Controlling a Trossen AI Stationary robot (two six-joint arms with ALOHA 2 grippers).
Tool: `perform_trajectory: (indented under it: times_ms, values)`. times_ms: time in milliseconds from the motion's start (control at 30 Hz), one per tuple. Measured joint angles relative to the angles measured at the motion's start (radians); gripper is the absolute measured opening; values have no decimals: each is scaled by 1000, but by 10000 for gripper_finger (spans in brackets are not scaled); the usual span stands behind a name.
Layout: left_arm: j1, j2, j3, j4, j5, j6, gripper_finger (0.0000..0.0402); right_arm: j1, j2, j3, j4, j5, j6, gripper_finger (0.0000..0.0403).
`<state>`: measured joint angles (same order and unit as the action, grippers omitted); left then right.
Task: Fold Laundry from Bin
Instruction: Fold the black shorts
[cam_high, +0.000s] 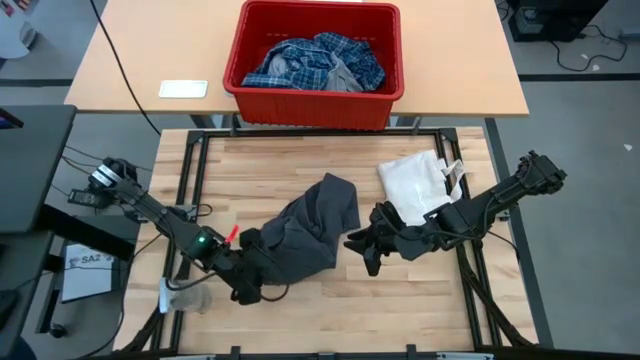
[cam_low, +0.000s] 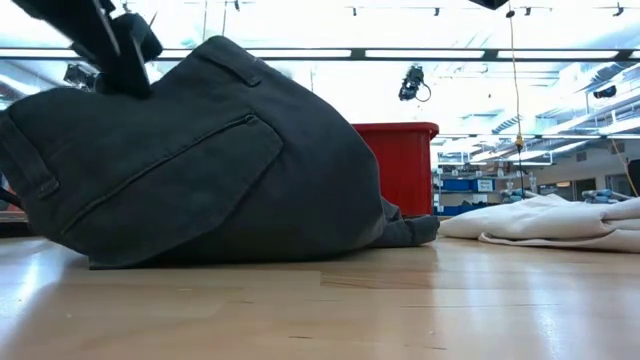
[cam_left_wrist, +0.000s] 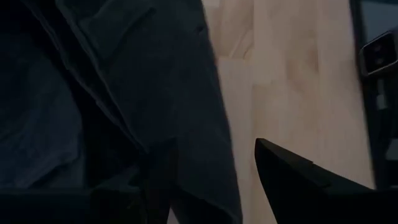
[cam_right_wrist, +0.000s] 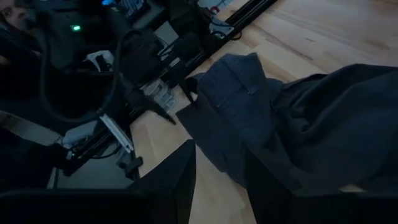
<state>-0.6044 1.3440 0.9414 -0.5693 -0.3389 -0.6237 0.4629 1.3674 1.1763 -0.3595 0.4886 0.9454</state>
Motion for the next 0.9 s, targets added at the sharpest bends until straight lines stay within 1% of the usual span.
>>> perform_trajectory:
  times_ms: [100,300,567,767,900]
  values:
    - [-5,0,-20,-3,0,40,220,0,0,0,2,-17,-3,135]
    - [-5,0,-69,17,2,52,220,0,5,0,8,-18,21,135]
    - [-5,0,-80,60,3,95,218,-12,5,0,8,-11,54,135]
    - [6,0,-80,49,4,147,197,-23,5,0,8,18,36,135]
    - [39,-8,-67,39,5,173,179,-23,5,0,13,34,-24,135]
